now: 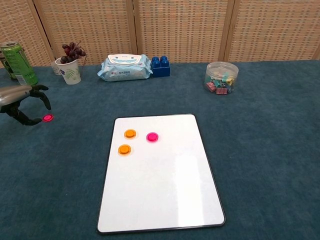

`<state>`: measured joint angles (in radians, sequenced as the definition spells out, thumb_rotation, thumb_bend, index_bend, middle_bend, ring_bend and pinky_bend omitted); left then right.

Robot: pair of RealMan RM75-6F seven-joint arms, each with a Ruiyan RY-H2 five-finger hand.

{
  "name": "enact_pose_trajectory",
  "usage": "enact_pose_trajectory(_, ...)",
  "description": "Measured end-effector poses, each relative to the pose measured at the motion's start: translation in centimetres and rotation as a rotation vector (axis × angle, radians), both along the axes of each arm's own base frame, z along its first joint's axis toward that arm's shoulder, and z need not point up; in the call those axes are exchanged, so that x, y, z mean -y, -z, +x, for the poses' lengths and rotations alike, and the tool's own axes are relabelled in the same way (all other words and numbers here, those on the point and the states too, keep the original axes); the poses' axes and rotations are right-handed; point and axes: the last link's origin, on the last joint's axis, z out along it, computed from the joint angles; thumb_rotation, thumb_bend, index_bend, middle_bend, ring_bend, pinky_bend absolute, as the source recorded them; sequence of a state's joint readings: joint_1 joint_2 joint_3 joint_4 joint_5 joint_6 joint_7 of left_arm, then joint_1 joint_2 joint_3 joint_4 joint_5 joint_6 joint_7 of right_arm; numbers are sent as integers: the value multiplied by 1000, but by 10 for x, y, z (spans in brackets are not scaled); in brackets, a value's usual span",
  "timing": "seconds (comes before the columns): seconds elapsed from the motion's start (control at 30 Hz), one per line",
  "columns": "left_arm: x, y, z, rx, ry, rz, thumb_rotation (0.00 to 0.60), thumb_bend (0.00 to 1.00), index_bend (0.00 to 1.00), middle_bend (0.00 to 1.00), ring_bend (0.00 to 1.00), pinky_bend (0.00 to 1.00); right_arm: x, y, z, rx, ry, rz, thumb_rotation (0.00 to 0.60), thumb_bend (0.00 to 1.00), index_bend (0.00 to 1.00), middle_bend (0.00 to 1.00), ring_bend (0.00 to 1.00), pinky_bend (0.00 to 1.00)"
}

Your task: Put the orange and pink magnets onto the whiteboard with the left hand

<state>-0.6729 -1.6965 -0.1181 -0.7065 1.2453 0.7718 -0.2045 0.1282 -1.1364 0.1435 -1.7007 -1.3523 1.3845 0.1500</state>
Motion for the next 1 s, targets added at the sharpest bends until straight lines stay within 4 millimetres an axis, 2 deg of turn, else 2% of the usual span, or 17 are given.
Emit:
enact_pose_trajectory(0.5,0,10,-5,25,-6,-1,600,381,362,0,0,0,0,0,0,3,1,1,600,260,0,0,0,0)
enact_pose_trajectory(0.57,0,12,-4,27,-4,-2,600,381,385,0,0,0,0,0,0,4,2,1,600,260,0,0,0,0)
enact_pose_trajectory(0.73,0,16,-3,34,-4,-6,600,381,537,0,0,0,0,0,0,6,1,1,600,260,0,0,0,0)
enact_pose_trajectory(1.0,-2,15,-3,44,-4,9,600,382,560,0,0,0,0,0,0,8,2,2,600,260,0,0,0,0)
